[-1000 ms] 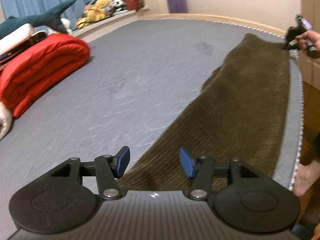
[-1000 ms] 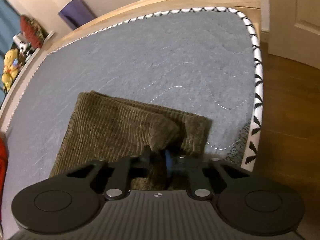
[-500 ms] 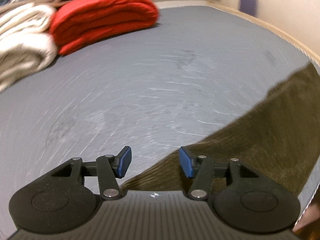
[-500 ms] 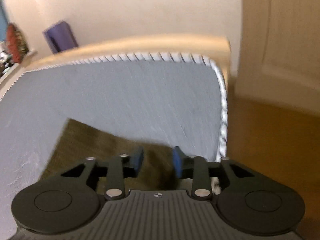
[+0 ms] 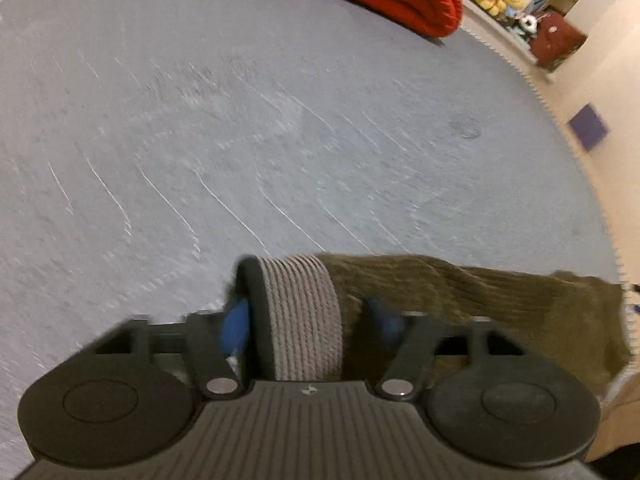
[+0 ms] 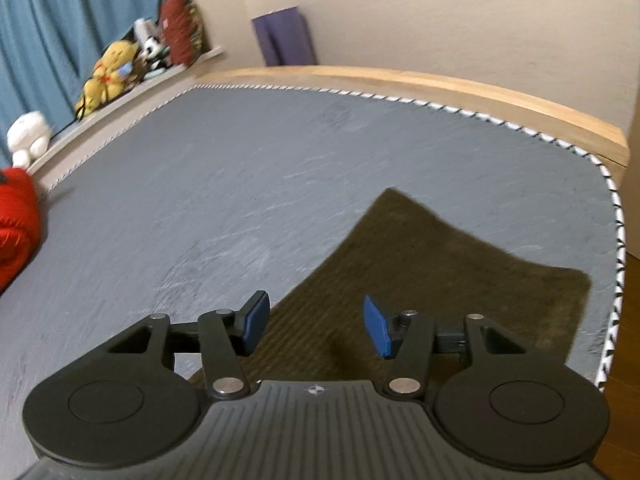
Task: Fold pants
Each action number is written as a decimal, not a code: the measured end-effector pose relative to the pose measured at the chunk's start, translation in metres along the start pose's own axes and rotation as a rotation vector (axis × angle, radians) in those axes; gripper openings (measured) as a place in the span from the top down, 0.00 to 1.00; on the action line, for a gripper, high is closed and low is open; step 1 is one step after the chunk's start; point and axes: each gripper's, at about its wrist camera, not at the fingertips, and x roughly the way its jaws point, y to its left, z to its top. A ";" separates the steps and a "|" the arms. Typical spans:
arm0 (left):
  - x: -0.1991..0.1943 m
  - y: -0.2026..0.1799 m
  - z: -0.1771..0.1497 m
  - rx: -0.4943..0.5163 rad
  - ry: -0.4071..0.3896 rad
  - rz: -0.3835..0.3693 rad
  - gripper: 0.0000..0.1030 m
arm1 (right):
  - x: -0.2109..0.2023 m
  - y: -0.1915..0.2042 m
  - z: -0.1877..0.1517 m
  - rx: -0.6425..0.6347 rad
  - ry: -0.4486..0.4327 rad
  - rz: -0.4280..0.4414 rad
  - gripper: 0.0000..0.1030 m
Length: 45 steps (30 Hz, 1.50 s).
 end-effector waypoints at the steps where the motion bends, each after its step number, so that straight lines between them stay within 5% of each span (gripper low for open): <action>1: -0.003 -0.002 -0.001 0.036 -0.004 0.002 0.62 | 0.001 0.004 -0.001 -0.006 0.005 0.006 0.47; 4: -0.029 -0.017 -0.005 0.111 -0.068 -0.020 0.70 | 0.000 0.015 -0.003 -0.028 0.025 0.034 0.47; 8: -0.063 -0.015 -0.015 0.027 -0.112 -0.028 0.71 | -0.001 0.024 -0.007 -0.052 0.048 0.084 0.47; 11: -0.047 -0.019 -0.025 0.071 -0.045 0.074 0.65 | 0.000 0.033 -0.012 -0.093 0.073 0.124 0.46; 13: -0.030 -0.029 -0.030 0.174 -0.001 0.185 0.47 | 0.002 0.043 -0.017 -0.153 0.107 0.172 0.45; 15: -0.035 -0.037 -0.029 0.222 -0.054 0.255 0.35 | 0.003 0.058 -0.025 -0.233 0.146 0.223 0.45; 19: -0.061 -0.072 -0.028 0.358 -0.253 0.341 0.34 | -0.009 0.101 -0.050 -0.441 0.245 0.436 0.45; 22: -0.061 -0.097 -0.031 0.429 -0.283 0.246 0.34 | -0.025 0.134 -0.079 -0.658 0.323 0.619 0.45; 25: -0.051 -0.119 -0.041 0.487 -0.242 0.053 0.38 | -0.037 0.158 -0.112 -0.847 0.348 0.685 0.45; 28: -0.026 -0.150 -0.053 0.550 -0.170 -0.101 0.59 | -0.031 0.172 -0.132 -0.878 0.358 0.647 0.49; 31: -0.005 -0.185 -0.062 0.668 -0.144 -0.134 0.70 | -0.015 0.179 -0.143 -0.873 0.351 0.558 0.64; 38: 0.042 -0.245 -0.060 0.782 -0.099 -0.190 0.79 | -0.018 0.179 -0.141 -0.800 0.349 0.537 0.65; 40: 0.080 -0.245 -0.044 0.783 -0.059 -0.085 0.90 | -0.020 0.172 -0.137 -0.791 0.347 0.545 0.65; 45: 0.124 -0.229 -0.017 0.607 -0.004 0.148 0.90 | -0.023 0.139 -0.114 -0.740 0.305 0.515 0.60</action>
